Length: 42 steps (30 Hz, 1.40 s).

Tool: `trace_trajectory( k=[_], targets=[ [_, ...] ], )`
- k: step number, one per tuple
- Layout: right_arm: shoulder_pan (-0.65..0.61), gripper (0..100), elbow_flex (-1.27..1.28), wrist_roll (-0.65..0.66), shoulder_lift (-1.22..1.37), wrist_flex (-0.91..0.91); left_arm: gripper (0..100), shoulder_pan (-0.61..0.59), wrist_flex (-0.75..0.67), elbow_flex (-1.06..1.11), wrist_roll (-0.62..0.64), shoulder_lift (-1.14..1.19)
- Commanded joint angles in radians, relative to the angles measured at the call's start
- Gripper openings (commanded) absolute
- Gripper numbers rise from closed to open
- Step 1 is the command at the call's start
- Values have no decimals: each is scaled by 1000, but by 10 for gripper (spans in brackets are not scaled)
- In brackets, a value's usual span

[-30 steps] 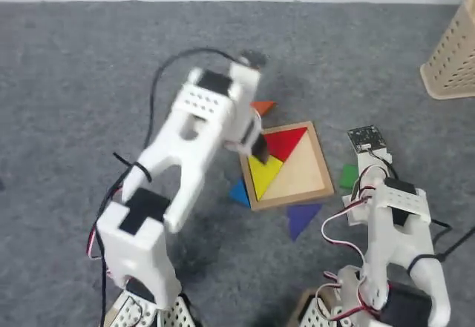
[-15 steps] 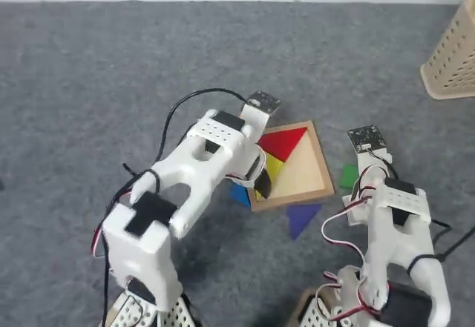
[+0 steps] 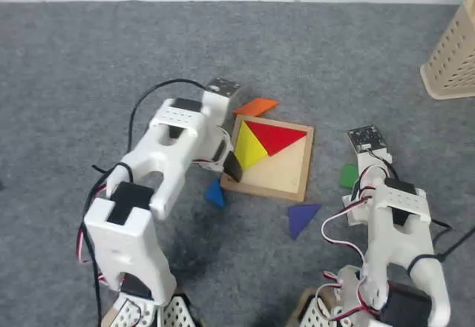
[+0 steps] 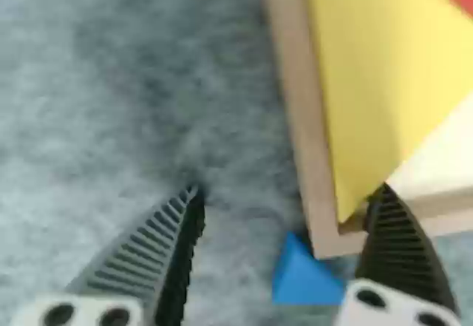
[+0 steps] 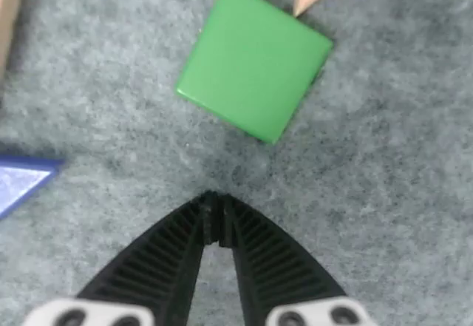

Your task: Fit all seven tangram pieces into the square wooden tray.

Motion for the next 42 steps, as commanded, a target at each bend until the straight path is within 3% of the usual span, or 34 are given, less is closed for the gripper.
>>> trace_trajectory(
  k=[1,8,14,20,23,26,33,42],
  targets=[
    [10,6,3,9,-22,-15,327,-66,-14,-21,-21,-8],
    [10,6,3,6,-22,-15,327,-80,20,-21,-21,-37],
    [10,6,3,6,-22,-15,327,-64,75,1,-74,-298],
    [-12,6,3,6,-22,-15,327,-52,-3,-186,-103,-371],
    [-10,6,5,5,-22,-15,327,-12,-81,-329,-193,-269],
    [-10,6,5,5,-22,-15,327,41,-66,-504,-278,-95],
    [-10,6,5,8,-22,-15,327,94,78,-1024,-402,356],
    [-10,6,5,9,-22,-15,329,114,282,-1696,-414,853]
  ],
)
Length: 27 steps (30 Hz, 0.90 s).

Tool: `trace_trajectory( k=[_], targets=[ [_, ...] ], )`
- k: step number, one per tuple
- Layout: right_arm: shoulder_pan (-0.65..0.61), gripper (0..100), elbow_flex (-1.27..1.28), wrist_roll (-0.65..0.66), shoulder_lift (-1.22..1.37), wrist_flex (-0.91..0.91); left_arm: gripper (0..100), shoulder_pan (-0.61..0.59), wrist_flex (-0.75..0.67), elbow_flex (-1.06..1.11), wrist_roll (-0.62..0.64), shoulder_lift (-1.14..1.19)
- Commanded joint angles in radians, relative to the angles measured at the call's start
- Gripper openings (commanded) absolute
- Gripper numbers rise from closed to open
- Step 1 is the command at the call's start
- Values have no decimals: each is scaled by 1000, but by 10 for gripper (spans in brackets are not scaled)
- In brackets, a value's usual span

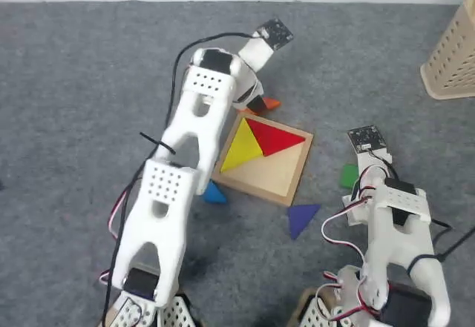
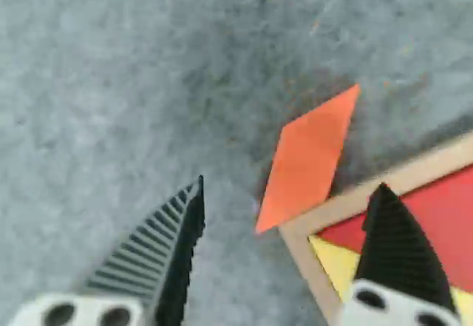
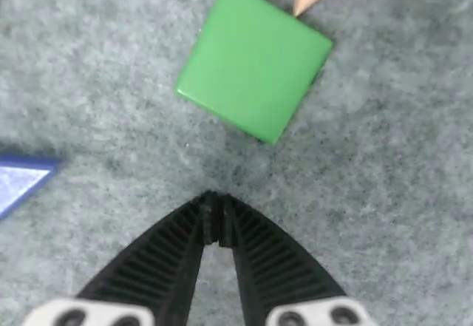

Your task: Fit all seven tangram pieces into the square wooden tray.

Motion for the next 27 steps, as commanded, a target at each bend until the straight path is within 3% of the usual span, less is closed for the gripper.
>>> trace_trajectory(
  k=[1,5,10,18,27],
  targets=[
    [-10,6,5,9,-22,-15,329,15,46,-300,-8,124],
    [-10,6,5,9,-22,-15,328,21,44,-453,-6,261],
    [-10,6,5,9,-22,-15,318,37,18,-483,-6,339],
    [-10,6,5,9,-22,-15,109,35,48,-479,-11,365],
    [-10,6,5,9,-22,-15,91,26,103,-509,-8,318]
  ],
)
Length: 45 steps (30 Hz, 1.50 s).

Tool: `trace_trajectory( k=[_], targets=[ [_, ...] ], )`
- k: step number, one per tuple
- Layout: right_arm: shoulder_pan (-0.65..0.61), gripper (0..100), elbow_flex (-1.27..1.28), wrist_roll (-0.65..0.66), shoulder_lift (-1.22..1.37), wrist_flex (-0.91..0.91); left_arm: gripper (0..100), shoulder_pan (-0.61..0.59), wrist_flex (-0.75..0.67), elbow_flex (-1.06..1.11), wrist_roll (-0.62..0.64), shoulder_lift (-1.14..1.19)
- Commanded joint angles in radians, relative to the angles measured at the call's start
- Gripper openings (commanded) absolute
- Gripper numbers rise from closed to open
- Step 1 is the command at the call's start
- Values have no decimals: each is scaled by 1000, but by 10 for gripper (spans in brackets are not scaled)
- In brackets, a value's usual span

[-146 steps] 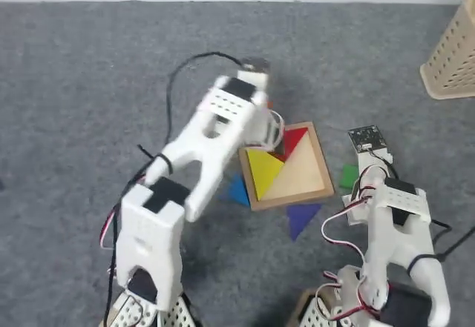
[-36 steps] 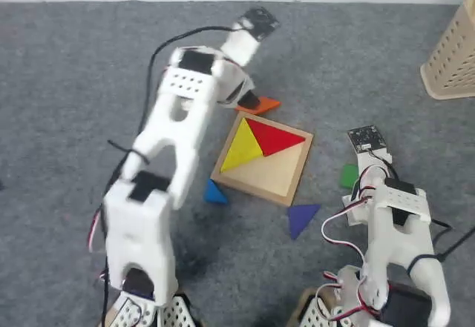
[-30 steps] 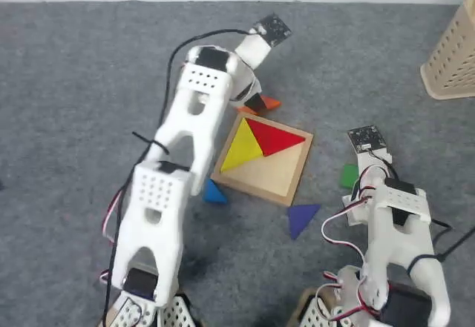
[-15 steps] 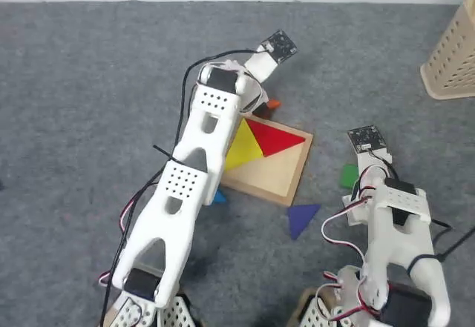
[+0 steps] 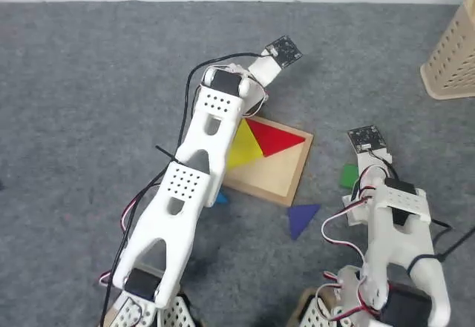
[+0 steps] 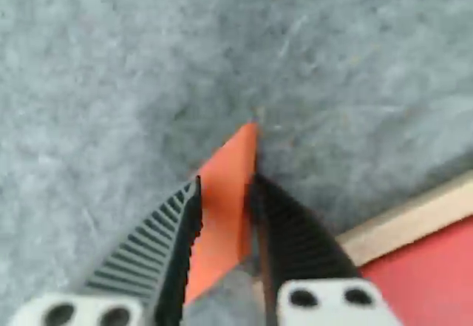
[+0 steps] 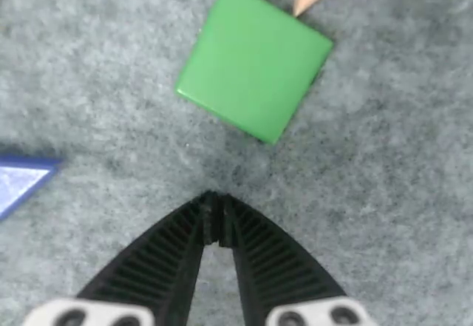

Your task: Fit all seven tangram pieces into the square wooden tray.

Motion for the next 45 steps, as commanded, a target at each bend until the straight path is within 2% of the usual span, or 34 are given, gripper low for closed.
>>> trace_trajectory(
  k=[1,7,14,17,21,23,26,31,35,40,45],
  targets=[
    [-10,6,5,9,-22,-15,91,-9,52,-30,-5,-74],
    [-10,6,5,9,-22,-15,91,-5,229,-30,28,-255],
    [-10,6,5,9,-22,-15,77,-23,262,-5,133,-330],
    [-10,6,5,9,-22,-15,101,-29,198,28,126,-308],
    [-10,6,5,9,-22,-15,273,-61,40,113,129,-252],
    [-10,6,5,9,-22,-15,319,-74,-75,150,130,-216],
    [-10,6,5,9,-22,-15,308,-81,-206,160,127,-163],
    [-10,6,5,9,-22,-15,302,-84,-226,150,81,-107],
    [-10,6,5,9,-22,-15,302,-81,-229,150,106,-44],
    [-10,6,5,9,-22,-15,296,-68,-103,145,104,-8],
    [-10,6,5,9,-22,-15,174,-71,-9,148,104,-35]
  ],
)
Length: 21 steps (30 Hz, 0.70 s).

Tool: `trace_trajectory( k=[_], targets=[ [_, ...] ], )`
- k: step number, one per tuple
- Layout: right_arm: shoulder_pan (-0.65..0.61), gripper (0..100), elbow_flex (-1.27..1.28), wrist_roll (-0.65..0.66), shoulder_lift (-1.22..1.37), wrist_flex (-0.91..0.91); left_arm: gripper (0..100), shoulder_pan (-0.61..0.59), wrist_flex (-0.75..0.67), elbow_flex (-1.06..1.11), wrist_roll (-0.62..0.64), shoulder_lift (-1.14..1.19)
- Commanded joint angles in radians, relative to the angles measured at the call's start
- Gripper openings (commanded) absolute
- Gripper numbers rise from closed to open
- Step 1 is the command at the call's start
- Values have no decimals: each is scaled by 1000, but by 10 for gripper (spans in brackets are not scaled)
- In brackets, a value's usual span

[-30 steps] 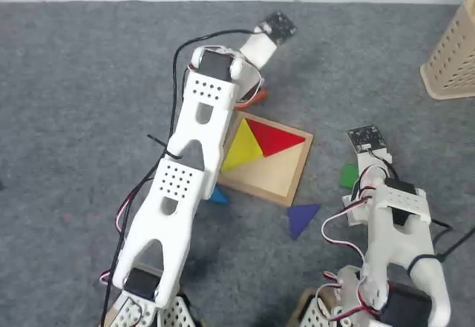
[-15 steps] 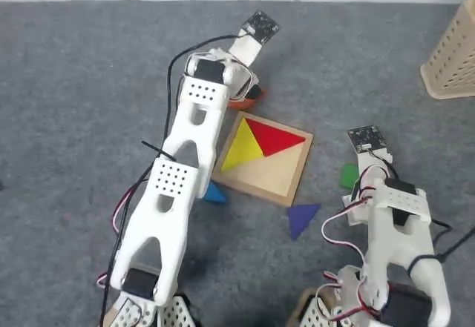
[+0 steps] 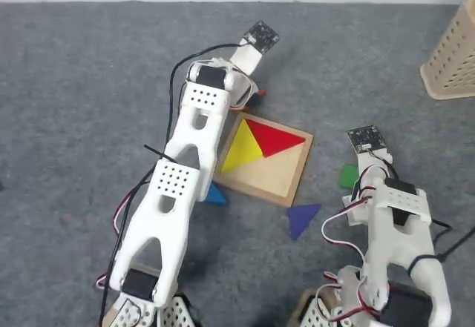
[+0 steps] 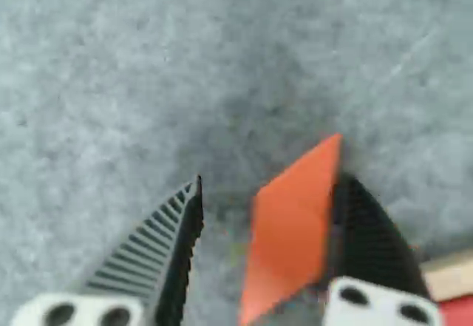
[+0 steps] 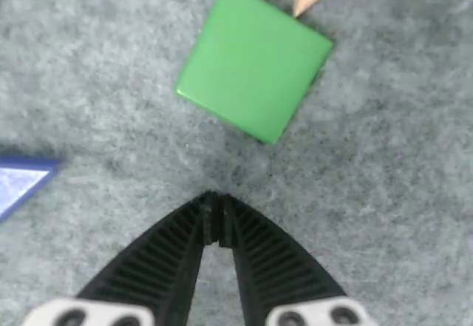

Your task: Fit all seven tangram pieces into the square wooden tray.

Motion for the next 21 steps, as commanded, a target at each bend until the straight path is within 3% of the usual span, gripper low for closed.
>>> trace_trajectory(
  k=[1,4,10,15,21],
  targets=[
    [-10,6,5,9,-22,-15,142,-6,118,8,-5,-6],
    [-10,6,5,9,-22,-15,81,-5,203,5,-5,-28],
    [-10,6,5,9,-22,-15,72,-5,365,8,2,-98],
    [-5,6,5,8,-22,-15,70,-51,367,93,57,-181],
    [-8,6,5,6,-22,-15,70,-140,367,381,135,-379]
  ],
)
